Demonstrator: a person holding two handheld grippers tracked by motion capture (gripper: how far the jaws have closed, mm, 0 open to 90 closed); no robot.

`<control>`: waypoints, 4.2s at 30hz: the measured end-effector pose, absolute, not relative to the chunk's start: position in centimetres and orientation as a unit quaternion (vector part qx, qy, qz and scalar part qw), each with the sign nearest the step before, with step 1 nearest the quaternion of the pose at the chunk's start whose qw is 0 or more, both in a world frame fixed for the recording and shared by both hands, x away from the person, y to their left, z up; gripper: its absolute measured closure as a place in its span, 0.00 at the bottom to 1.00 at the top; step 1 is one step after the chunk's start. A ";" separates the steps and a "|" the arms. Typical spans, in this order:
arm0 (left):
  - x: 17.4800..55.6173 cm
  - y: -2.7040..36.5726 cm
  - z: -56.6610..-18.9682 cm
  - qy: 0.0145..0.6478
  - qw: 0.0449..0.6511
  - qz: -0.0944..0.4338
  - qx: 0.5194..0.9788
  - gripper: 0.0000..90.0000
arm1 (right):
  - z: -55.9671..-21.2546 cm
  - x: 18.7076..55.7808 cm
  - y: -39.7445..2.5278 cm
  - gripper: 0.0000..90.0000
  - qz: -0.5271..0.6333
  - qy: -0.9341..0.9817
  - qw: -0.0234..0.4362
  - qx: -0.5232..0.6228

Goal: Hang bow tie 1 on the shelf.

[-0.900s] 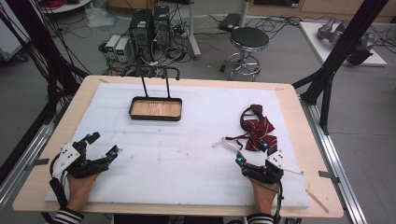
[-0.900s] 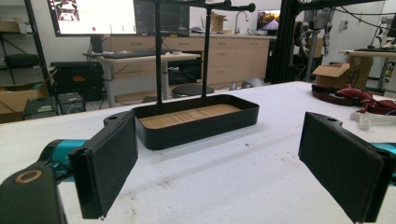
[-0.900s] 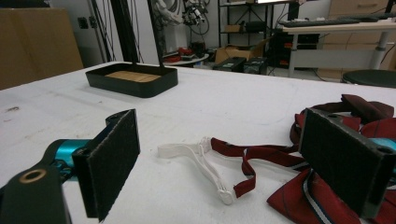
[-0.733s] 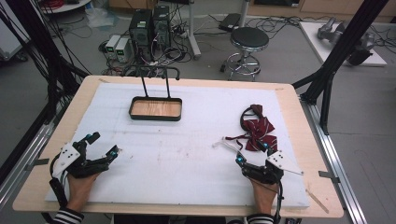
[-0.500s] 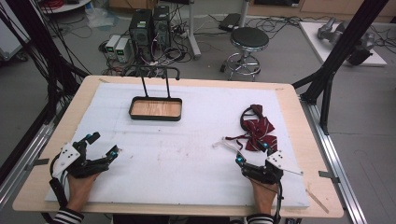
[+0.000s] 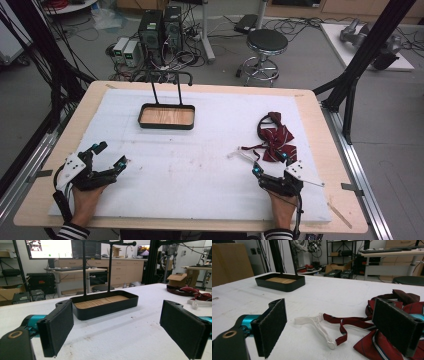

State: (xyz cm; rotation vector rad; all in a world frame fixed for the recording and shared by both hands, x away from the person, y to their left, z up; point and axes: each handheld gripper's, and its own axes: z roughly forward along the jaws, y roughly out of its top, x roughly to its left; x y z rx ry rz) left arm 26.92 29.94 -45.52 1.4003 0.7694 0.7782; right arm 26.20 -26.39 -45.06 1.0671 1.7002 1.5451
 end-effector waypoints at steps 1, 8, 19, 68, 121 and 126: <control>26.9 29.9 -45.5 0.336 0.631 0.340 0.611 0.14 | -45.1 26.2 -26.4 0.13 0.582 0.640 0.300 0.402; 26.9 29.9 -45.5 0.336 0.630 0.340 0.612 0.14 | -44.1 26.3 -26.6 0.13 0.585 0.635 0.307 0.400; 26.9 29.9 -45.5 0.336 0.630 0.340 0.612 0.14 | -41.0 27.6 -27.1 0.13 0.548 0.666 0.307 0.403; 27.0 29.9 -45.5 0.334 0.628 0.339 0.616 0.14 | -37.9 37.8 -28.2 0.15 0.307 0.799 0.179 0.486; 27.0 29.9 -45.5 0.332 0.628 0.337 0.618 0.14 | -41.0 40.7 -28.0 0.59 0.233 0.782 0.096 0.570; 27.0 29.9 -45.5 0.332 0.627 0.338 0.618 0.14 | -41.1 40.8 -28.0 0.60 0.230 0.781 0.092 0.573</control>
